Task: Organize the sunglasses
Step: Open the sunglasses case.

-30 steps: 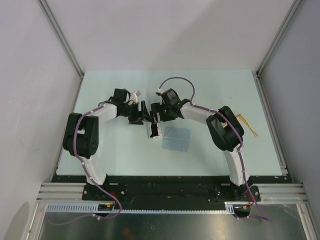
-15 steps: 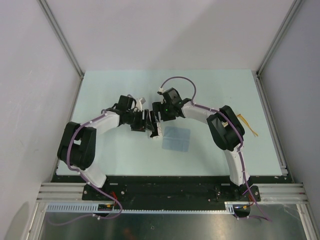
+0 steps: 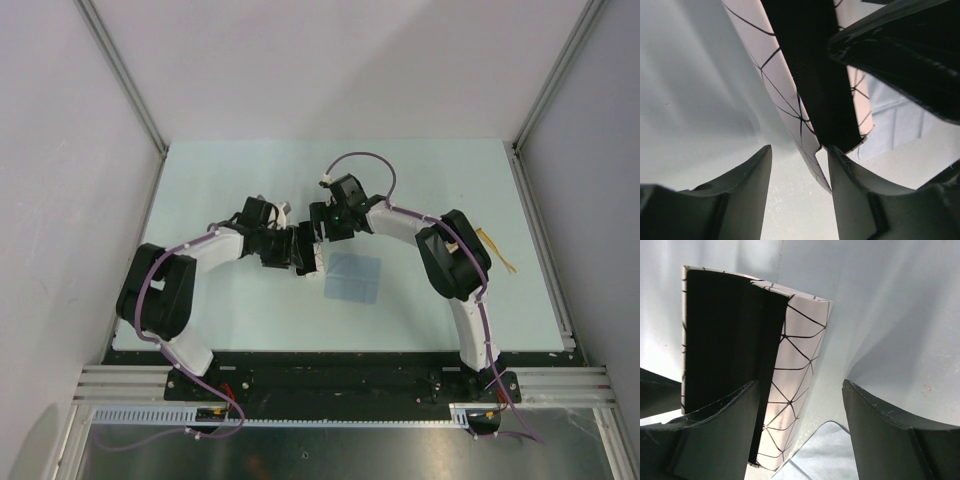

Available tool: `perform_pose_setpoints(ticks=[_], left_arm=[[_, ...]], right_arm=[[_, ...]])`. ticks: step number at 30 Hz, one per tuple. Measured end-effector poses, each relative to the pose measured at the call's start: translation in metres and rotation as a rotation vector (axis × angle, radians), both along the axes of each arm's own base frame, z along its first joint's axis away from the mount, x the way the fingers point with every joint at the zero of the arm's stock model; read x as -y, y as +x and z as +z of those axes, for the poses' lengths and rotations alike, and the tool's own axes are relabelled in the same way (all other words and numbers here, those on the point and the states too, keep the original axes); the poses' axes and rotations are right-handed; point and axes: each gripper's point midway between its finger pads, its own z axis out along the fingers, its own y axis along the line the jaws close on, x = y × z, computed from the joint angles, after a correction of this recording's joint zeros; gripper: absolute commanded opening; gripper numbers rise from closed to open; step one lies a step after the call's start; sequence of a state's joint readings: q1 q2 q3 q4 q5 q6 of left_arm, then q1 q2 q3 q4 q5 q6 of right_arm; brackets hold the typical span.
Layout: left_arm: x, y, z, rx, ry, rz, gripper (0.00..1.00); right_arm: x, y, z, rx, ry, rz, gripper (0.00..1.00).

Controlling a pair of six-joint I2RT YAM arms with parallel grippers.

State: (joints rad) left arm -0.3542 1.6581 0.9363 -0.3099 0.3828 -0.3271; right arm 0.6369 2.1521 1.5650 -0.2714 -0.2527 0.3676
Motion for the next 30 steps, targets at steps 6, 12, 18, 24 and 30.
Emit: perform_pose_setpoints(ticks=[6, 12, 18, 24, 30], left_arm=[[-0.012, -0.002, -0.011, -0.003, 0.060, 0.040, 0.38], [-0.014, 0.001, -0.007, 0.013, 0.069, 0.059, 0.27], [-0.016, 0.006, 0.000, 0.039, 0.074, 0.082, 0.04], [-0.020, 0.011, 0.001, 0.058, 0.094, 0.096, 0.00], [-0.026, 0.024, 0.008, 0.114, 0.145, 0.092, 0.00]], right_arm=[[0.007, 0.002, -0.003, -0.014, -0.002, -0.017, 0.65], [0.008, 0.002, -0.004, -0.024, 0.008, -0.015, 0.61], [0.009, 0.002, -0.003, -0.029, 0.011, -0.015, 0.61], [0.013, 0.003, -0.004, -0.034, 0.003, -0.020, 0.64], [0.019, 0.007, -0.002, -0.030, 0.002, -0.028, 0.72]])
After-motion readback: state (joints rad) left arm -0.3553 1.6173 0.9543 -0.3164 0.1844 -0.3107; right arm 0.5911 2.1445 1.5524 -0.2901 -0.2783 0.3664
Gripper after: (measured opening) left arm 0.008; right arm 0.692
